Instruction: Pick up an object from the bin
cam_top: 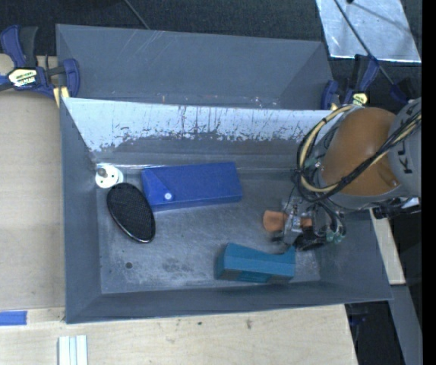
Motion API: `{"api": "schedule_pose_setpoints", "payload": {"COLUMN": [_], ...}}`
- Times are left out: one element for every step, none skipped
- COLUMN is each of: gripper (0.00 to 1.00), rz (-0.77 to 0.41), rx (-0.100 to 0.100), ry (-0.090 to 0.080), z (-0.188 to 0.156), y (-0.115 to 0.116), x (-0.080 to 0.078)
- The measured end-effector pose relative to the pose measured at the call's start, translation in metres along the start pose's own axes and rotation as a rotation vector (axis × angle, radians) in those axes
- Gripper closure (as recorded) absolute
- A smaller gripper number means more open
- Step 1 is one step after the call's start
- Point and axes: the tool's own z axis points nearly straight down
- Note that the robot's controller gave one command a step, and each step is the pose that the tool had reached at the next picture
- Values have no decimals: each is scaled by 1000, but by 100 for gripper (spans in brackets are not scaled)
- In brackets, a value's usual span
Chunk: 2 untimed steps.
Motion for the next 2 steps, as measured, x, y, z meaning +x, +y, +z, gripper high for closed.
{"api": "schedule_pose_setpoints", "payload": {"gripper": [100, 100], "rz": [0, 18], "rx": [0, 1], "ry": [0, 3], "z": [0, -210], "y": [0, -4], "x": [0, 12]}}
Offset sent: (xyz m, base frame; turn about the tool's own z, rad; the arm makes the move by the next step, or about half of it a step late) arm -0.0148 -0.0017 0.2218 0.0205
